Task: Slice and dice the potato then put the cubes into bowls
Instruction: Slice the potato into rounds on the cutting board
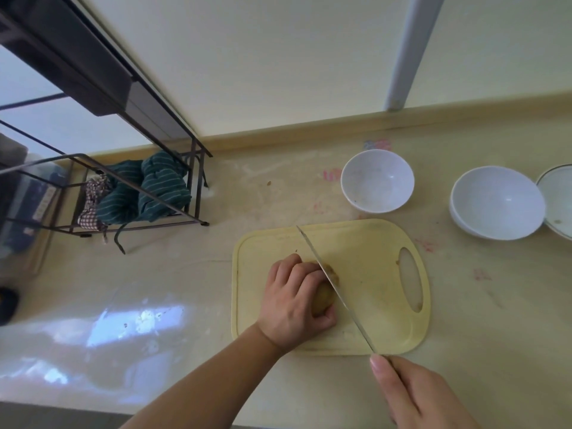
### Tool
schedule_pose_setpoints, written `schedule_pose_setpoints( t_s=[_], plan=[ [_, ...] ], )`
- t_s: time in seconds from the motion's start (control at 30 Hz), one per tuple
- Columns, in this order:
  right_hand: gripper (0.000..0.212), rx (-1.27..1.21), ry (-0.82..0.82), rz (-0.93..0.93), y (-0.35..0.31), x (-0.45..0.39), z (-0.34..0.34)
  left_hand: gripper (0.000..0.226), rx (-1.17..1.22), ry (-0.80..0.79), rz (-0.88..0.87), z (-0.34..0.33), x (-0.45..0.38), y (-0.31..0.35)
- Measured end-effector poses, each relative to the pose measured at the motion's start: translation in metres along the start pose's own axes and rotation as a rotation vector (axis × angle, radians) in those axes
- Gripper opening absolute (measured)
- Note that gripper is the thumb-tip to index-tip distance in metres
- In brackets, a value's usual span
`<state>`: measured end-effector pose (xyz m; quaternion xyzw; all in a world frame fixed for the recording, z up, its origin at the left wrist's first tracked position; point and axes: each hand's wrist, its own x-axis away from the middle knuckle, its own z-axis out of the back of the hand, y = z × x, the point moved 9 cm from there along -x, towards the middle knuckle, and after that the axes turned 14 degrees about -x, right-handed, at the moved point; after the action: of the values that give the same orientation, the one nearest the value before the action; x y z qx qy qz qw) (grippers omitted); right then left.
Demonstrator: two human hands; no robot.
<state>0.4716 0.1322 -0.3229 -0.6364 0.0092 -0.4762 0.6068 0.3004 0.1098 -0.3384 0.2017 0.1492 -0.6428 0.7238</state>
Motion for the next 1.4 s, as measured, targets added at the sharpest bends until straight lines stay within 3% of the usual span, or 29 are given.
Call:
schedule_pose_setpoints(
  t_s=[0.37, 0.57, 0.73, 0.87, 1.0, 1.1, 1.27, 1.4],
  plan=[
    [0.058, -0.045, 0.001, 0.03, -0.002, -0.026, -0.005, 0.055, 0.023, -0.032, -0.009, -0.003, -0.001, -0.002],
    [0.048, -0.099, 0.112, 0.006, 0.014, -0.005, 0.006, 0.055, 0.027, -0.05, -0.019, -0.005, 0.0, -0.002],
    [0.055, -0.099, -0.004, 0.017, 0.006, -0.032, -0.008, 0.048, 0.065, -0.037, -0.039, -0.005, 0.0, -0.005],
    [0.049, -0.091, 0.028, 0.003, 0.019, -0.028, -0.009, 0.046, 0.096, -0.038, -0.024, -0.005, 0.002, -0.01],
    [0.067, -0.135, 0.067, -0.109, 0.046, -0.015, -0.013, 0.046, 0.107, -0.038, -0.035, -0.006, 0.002, -0.009],
    [0.049, -0.093, 0.024, -0.047, 0.035, -0.026, -0.014, 0.046, 0.112, -0.042, -0.046, -0.006, 0.0, -0.009],
    [0.07, -0.081, 0.028, 0.067, 0.009, -0.051, -0.017, 0.047, 0.117, -0.048, -0.033, -0.006, 0.0, -0.01],
    [0.061, -0.122, 0.016, 0.054, 0.014, -0.049, -0.017, 0.046, 0.125, -0.065, -0.062, -0.004, 0.0, -0.012]
  ],
)
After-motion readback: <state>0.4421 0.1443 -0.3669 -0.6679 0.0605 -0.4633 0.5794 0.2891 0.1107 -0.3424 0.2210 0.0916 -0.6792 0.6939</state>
